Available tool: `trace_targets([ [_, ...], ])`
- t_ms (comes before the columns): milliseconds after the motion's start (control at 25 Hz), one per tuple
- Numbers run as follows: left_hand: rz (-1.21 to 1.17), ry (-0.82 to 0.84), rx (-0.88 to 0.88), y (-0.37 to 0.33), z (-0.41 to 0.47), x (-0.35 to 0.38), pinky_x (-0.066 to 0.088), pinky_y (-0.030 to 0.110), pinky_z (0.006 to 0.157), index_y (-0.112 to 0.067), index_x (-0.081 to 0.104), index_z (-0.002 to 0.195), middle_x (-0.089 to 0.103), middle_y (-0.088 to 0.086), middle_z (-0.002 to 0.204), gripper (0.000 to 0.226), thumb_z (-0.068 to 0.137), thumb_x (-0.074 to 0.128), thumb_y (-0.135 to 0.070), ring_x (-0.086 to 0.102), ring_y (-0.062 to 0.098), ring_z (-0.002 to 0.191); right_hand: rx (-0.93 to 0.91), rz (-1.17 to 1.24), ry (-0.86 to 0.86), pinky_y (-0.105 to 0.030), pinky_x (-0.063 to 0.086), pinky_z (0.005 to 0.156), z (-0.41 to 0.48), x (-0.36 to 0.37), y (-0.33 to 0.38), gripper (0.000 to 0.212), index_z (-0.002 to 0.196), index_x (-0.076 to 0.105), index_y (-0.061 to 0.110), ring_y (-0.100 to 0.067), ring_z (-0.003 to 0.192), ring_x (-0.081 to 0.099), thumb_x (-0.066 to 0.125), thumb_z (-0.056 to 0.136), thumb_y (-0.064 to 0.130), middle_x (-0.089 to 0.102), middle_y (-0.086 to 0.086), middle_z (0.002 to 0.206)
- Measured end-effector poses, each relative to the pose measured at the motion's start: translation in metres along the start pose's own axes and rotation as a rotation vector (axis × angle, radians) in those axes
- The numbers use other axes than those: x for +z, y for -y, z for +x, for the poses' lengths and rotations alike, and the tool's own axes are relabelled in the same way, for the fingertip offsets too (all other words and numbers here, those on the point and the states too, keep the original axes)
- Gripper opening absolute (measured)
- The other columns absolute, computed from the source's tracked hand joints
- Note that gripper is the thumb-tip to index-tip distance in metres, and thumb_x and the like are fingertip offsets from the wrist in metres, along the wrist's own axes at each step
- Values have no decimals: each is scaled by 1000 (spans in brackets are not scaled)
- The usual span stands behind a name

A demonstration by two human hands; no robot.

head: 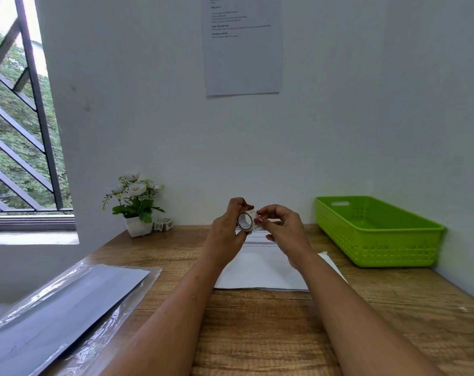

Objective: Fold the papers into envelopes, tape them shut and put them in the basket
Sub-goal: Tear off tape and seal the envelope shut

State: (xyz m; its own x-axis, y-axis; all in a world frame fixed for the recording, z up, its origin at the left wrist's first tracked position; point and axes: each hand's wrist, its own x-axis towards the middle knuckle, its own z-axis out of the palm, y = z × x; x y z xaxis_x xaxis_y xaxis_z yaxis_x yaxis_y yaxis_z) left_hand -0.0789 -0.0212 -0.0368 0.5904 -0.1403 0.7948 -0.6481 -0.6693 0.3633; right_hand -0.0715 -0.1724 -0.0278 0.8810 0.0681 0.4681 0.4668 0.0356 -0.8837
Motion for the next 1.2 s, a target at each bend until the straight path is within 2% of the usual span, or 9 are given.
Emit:
trace_targets([
  [200,-10,10,6,0,0,0,55,23,84,-27,32,115,63,-3,120,55,81,67,-3,65,14,100,-55,-69,-10,-22,48,61,1,-1,-1,16,99,69,23,-13,79,62,67,86,14,67,2,90],
  [400,-27,19,12,1,-1,2,56,27,83,-26,41,119,62,-8,112,53,79,68,-3,64,10,95,-140,-156,-74,-13,45,59,2,0,0,8,89,72,17,5,63,60,66,86,12,69,8,82],
  [760,-70,-53,31,-2,0,5,57,34,78,-16,54,113,66,-4,97,40,78,72,-11,65,14,87,-208,-215,-141,-26,52,65,2,2,0,9,88,66,20,-6,73,61,61,90,14,68,9,84],
  [920,-66,-38,30,-3,1,4,57,32,78,-17,51,111,63,-7,95,41,78,72,-8,64,13,84,-216,-213,-103,-14,48,62,1,3,1,11,98,70,21,8,68,60,63,89,17,69,10,87],
  [1040,-38,0,47,-3,0,4,57,31,79,-17,49,113,64,-6,98,41,79,71,-9,65,13,86,-245,-244,-111,-7,45,61,2,2,2,9,90,69,19,8,66,59,62,90,13,68,8,84],
  [1200,-33,-22,49,-1,2,5,57,26,78,-15,49,112,63,-6,98,42,78,73,-10,65,13,85,-246,-257,-114,-17,48,65,1,5,2,11,87,64,21,1,71,59,57,93,14,66,8,85],
])
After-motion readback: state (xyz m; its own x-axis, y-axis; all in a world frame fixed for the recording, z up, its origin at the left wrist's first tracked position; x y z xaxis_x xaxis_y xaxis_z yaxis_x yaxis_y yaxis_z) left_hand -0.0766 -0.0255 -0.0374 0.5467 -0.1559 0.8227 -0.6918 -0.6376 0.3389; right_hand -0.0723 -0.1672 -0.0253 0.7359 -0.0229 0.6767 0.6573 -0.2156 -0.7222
